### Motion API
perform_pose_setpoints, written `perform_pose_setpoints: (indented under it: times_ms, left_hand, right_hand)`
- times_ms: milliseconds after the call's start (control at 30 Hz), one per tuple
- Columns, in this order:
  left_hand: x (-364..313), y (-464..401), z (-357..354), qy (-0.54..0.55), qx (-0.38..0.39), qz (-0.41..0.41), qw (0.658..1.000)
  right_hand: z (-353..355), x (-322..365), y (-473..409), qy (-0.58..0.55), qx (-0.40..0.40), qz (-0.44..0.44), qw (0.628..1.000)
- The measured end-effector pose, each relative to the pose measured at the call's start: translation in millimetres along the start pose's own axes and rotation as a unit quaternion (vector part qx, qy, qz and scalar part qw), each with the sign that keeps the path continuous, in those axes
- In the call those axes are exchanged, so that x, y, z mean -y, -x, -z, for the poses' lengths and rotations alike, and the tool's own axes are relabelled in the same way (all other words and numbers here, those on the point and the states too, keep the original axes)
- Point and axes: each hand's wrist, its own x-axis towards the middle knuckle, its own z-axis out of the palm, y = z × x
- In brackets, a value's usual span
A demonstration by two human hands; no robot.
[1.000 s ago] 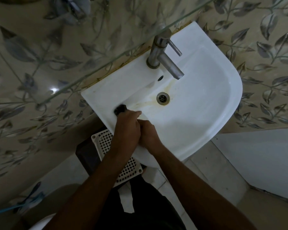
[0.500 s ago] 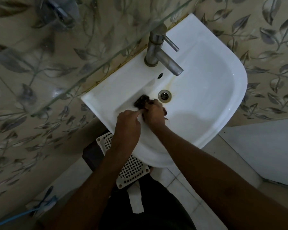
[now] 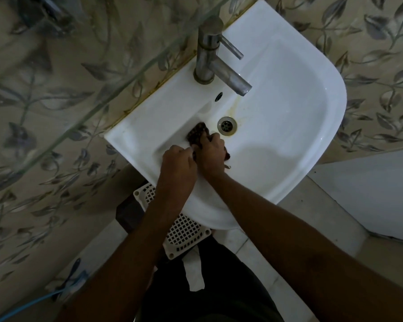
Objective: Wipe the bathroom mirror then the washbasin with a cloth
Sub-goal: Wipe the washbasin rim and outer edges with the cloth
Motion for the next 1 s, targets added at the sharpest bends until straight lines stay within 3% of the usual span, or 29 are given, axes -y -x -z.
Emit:
perform_pose_setpoints:
  times_ms: [100,233,467,667,900,1000]
  left_hand:
    - [1,-1,-1,0.023,0.006,0.018,1.000]
    - [-7,-4,-5,0.049,0.010,0.035,0.998]
    - [-8,-5,-15,0.010,0.031,-0.010,0.999]
    - [-10,-7,-22,0.029,0.041,-0.011,0.999]
    - [-18,-15,-36,0.038,0.051,-0.006,0.998]
    - [-20,-18,-43,0.043,0.048,-0.010,0.998]
  right_hand:
    - [-1,4,20,-0.074,0.049,0.045,0.995]
    - [0,-3,32,-0.021,0.054,0.169,0.984]
    - [-5,-30,-27,0.108,-0.061,0.121,0.985]
    - [20,-51,-74,0.189,-0.086,0.040,0.977]
    - [3,-44,-26,0.169,-0.030,0.204,0.964]
    - [11,-60,-45,0.204,-0.062,0.237,0.948]
